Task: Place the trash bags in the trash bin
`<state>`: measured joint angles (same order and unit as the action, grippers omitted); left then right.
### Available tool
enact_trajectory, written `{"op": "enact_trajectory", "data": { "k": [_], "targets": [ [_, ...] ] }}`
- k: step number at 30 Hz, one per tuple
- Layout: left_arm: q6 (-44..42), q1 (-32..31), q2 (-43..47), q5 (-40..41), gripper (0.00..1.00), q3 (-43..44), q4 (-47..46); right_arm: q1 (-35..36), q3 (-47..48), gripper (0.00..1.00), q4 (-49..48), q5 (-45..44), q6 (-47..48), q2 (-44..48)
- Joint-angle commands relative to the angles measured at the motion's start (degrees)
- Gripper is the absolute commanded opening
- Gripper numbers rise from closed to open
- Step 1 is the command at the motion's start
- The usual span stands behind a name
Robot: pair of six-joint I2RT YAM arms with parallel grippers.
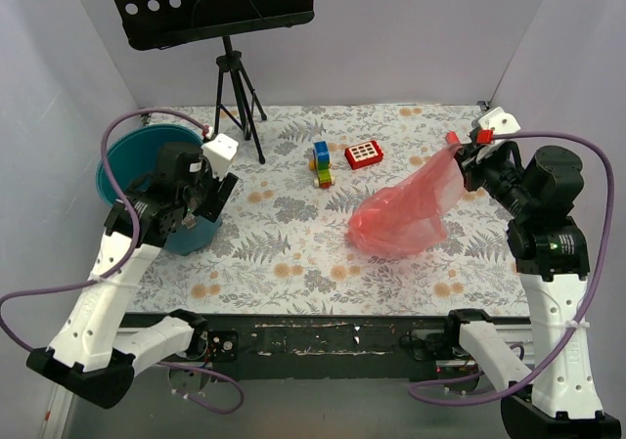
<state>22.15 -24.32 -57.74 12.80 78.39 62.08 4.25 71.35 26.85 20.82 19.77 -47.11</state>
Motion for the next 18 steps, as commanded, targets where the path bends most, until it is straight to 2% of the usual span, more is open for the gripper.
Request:
{"op": "enact_trajectory", "data": {
  "k": [1, 8, 10, 12, 14, 18],
  "targets": [
    [0.0, 0.9, -1.1, -3.1, 0.58, 3.2, 1.1, 0.1, -0.9, 0.01, -2.2, 2.0, 0.7, 2.7],
    [-0.7, 1.6, -2.7, -4.3, 0.33, 5.2, 4.8, 0.1, -0.1, 0.01, -1.8, 2.8, 1.6, 3.4],
    [-1.0, 1.6, -3.1, -3.7, 0.30, 6.3, 5.2, 0.1, 0.3, 0.01, -1.5, 2.8, 2.6, 3.7],
    [-1.3, 1.7, -3.8, -1.7, 0.32, 6.7, 5.5, 0.1, 0.4, 0.01, -1.2, 2.9, 3.3, 4.1],
    [-1.3, 1.8, -3.4, 0.8, 0.50, 6.7, 3.8, 0.1, 0.3, 0.01, -0.8, 3.4, 3.3, 4.6],
    [-1.2, 2.1, -4.9, 1.7, 0.57, 8.3, 4.9, 0.1, -0.2, 0.01, -0.5, 4.9, 2.3, 5.1]
  ]
}}
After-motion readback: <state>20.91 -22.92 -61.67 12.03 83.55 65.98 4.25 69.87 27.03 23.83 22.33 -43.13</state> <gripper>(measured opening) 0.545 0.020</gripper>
